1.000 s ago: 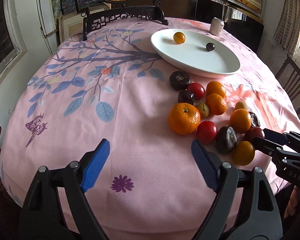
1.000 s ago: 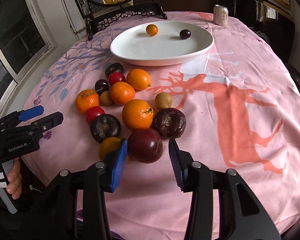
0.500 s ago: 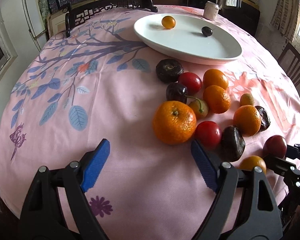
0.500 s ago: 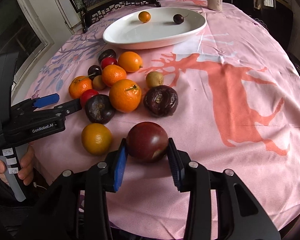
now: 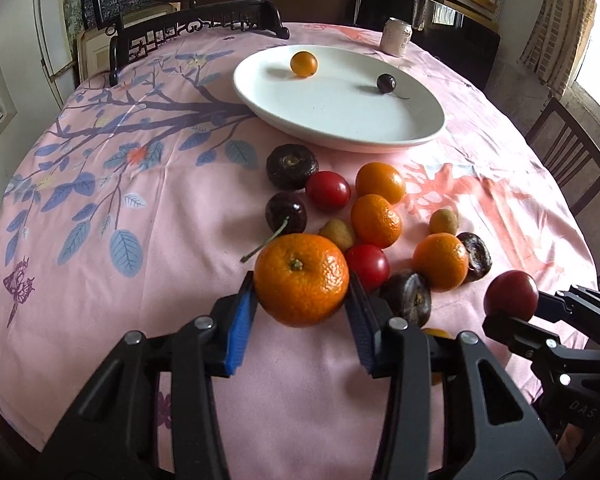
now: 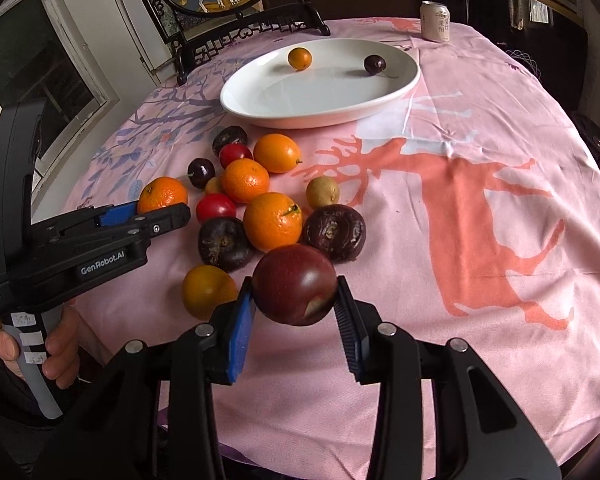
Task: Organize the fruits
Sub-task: 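Grasp a red plum with the right tool while the left tool grasps a tangerine, drop both on plate, then return both tools to the pile and grasp a yellow fruit with the left tool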
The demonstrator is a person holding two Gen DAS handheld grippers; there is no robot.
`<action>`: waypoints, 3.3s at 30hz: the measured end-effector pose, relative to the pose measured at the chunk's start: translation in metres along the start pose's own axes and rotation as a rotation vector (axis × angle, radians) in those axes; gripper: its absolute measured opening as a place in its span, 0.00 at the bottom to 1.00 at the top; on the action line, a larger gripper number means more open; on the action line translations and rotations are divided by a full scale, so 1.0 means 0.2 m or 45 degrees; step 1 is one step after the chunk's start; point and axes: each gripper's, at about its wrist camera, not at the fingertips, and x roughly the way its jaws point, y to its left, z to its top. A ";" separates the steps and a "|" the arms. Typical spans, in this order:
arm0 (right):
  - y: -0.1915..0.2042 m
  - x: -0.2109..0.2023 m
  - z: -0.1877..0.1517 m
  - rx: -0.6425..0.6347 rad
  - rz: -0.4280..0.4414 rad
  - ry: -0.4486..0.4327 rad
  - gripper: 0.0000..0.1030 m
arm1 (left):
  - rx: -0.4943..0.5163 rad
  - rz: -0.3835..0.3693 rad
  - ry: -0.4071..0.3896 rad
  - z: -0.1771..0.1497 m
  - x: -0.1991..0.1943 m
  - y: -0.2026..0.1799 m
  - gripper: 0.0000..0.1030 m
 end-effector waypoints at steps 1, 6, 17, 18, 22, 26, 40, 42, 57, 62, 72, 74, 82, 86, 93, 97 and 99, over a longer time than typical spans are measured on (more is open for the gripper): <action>0.01 -0.01 0.01 -0.003 0.003 -0.006 0.39 | 0.000 -0.013 -0.008 0.00 -0.02 -0.01 0.43; 0.02 -0.03 0.04 -0.003 0.013 -0.035 0.39 | 0.016 -0.076 -0.026 0.01 -0.10 -0.04 0.43; 0.00 -0.01 0.32 -0.067 -0.004 -0.094 0.39 | 0.016 -0.001 -0.055 0.35 -0.07 0.03 0.43; 0.00 0.01 0.38 -0.079 -0.002 -0.104 0.39 | 0.017 0.000 -0.056 0.42 -0.05 0.04 0.43; -0.02 0.10 0.67 -0.127 0.002 -0.148 0.39 | 0.032 0.053 -0.034 0.71 0.11 0.04 0.43; -0.07 0.30 0.93 -0.143 -0.017 -0.097 0.39 | 0.005 0.075 0.042 0.92 0.35 0.05 0.43; -0.18 0.70 1.19 -0.202 -0.115 0.044 0.56 | -0.063 0.043 0.170 1.12 0.70 0.12 0.51; -0.17 0.59 1.20 -0.210 -0.131 -0.020 0.60 | -0.070 0.018 0.108 1.12 0.59 0.12 0.59; -0.07 -0.14 0.58 -0.081 -0.152 -0.234 0.95 | -0.088 -0.020 -0.146 0.34 -0.17 0.08 0.84; -0.03 -0.23 0.47 -0.090 -0.199 -0.267 0.95 | -0.039 0.037 -0.136 0.16 -0.20 0.04 0.84; -0.01 -0.07 0.16 -0.117 -0.182 -0.067 0.95 | 0.016 -0.081 0.028 -0.07 -0.14 -0.01 0.84; -0.01 0.00 0.10 -0.138 -0.189 -0.014 0.95 | 0.018 -0.103 0.055 -0.10 -0.13 -0.01 0.84; -0.05 0.18 0.07 -0.183 -0.229 0.009 0.67 | 0.002 -0.103 0.099 -0.16 -0.13 -0.05 0.84; -0.07 0.21 0.10 -0.194 -0.207 -0.024 0.39 | 0.008 -0.087 0.121 -0.17 -0.13 -0.08 0.84; -0.19 0.03 0.06 -0.058 -0.141 -0.064 0.39 | 0.075 -0.055 0.157 -0.18 -0.07 -0.22 0.84; -0.24 -0.06 0.01 -0.026 -0.096 -0.098 0.39 | 0.113 0.001 0.161 -0.17 0.00 -0.32 0.82; -0.27 -0.08 -0.01 -0.004 -0.067 -0.104 0.39 | 0.128 0.022 0.163 -0.17 0.03 -0.35 0.72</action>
